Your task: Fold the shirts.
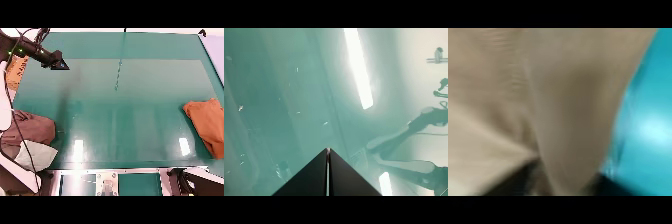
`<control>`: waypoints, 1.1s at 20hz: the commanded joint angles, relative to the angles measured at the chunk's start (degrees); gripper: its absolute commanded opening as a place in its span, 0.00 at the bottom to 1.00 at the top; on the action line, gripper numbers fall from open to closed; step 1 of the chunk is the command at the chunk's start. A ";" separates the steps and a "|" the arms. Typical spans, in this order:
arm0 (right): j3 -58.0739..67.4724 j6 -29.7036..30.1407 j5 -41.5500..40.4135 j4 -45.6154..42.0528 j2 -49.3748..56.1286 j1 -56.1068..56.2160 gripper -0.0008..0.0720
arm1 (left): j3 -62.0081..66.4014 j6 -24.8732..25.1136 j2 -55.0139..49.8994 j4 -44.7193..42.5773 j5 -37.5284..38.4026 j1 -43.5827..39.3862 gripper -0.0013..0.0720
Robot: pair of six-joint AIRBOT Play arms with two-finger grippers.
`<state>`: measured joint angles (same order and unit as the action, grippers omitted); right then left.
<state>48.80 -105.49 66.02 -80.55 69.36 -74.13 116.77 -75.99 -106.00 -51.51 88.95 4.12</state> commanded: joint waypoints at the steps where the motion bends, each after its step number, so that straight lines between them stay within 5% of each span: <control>1: -0.48 0.94 0.87 -0.52 -0.37 -1.95 0.79 | -0.02 -0.48 -0.04 0.07 -0.63 -0.02 0.05; 5: 15.26 -0.55 20.83 -0.52 -0.37 -1.77 0.75 | 0.02 -3.52 0.59 0.55 -1.60 -0.02 0.04; 8: 25.20 -3.85 27.91 -0.28 -0.81 3.52 0.45 | 0.15 -3.37 3.13 0.70 -3.17 -0.02 0.04; 9: 26.99 -3.78 27.47 0.44 -1.01 6.86 0.18 | 0.13 -2.99 4.72 0.63 -3.45 -0.02 0.04; 10: 28.35 -3.34 25.83 1.40 -1.09 11.26 0.04 | 0.13 -2.99 6.03 0.48 -3.65 -0.02 0.04; 15: 27.65 2.49 15.13 5.55 -1.42 36.85 0.03 | -3.28 -4.26 14.64 -4.48 -1.60 -0.02 0.04; 22: 9.31 7.15 4.42 5.57 -8.13 66.95 0.03 | -43.08 -5.99 38.14 -8.66 -7.13 -6.12 0.04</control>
<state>64.71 -100.31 75.96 -75.26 63.66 -18.35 88.47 -80.75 -76.69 -57.47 85.19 0.89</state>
